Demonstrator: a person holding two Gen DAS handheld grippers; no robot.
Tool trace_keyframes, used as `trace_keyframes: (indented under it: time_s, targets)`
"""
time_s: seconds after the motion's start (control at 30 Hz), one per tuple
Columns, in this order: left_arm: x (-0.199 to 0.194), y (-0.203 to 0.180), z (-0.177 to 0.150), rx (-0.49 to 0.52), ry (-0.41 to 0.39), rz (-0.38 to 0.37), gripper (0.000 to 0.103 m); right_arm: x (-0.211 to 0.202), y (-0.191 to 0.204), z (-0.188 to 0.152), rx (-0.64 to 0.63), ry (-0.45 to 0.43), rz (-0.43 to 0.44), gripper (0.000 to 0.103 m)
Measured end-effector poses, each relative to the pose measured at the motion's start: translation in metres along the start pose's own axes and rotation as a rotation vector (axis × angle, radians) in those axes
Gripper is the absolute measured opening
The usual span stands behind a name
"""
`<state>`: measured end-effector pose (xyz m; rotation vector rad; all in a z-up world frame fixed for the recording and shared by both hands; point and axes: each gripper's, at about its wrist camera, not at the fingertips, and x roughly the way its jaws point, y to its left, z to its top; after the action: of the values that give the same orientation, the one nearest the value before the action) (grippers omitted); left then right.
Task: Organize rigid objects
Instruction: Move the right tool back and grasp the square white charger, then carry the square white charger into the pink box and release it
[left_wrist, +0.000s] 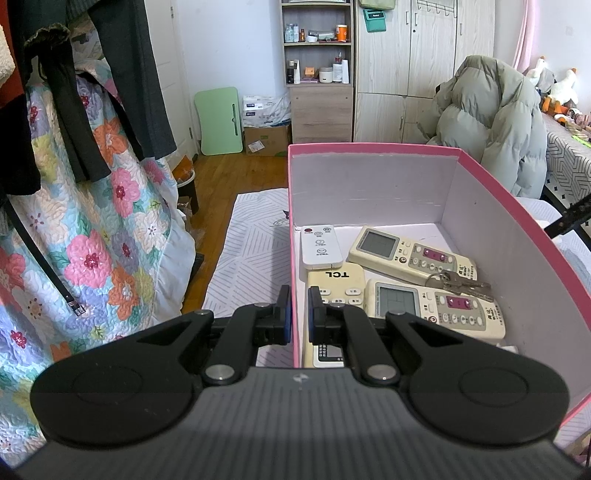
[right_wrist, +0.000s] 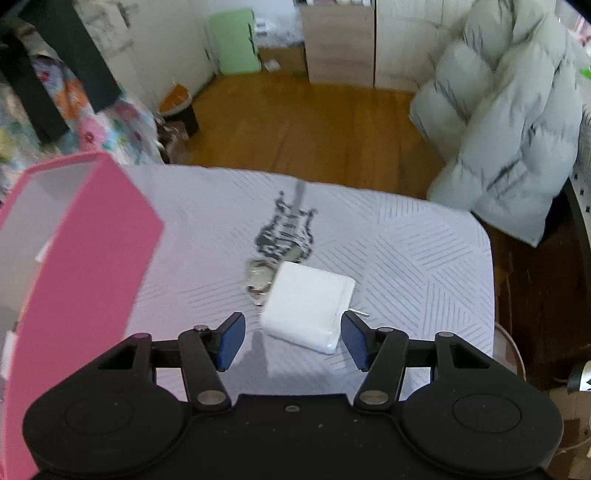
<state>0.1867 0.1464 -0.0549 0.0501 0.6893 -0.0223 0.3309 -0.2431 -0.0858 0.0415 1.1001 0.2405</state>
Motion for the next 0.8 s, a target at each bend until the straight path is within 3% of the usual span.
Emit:
trace_keyframes:
  time_s: [0.17,0.37,0.47,0.8]
  targets:
    - [0.0,0.0,0.001,0.001,-0.001,-0.001,0.006,0.018,0.002,0.012,-0.007,0.054,-0.02,0.068]
    - [0.0,-0.003,0.001,0.004,-0.003,-0.002,0.006,0.029,0.026,0.015,-0.144,0.087,-0.136,0.071]
    - [0.0,-0.001,0.002,0.003,-0.003,-0.002,0.006,0.031,0.034,0.011,-0.22,0.084,-0.193,0.068]
    - [0.0,0.0,0.002,0.004,-0.003,0.0,0.006,0.007,0.028,-0.006,-0.149,0.027,-0.143,0.066]
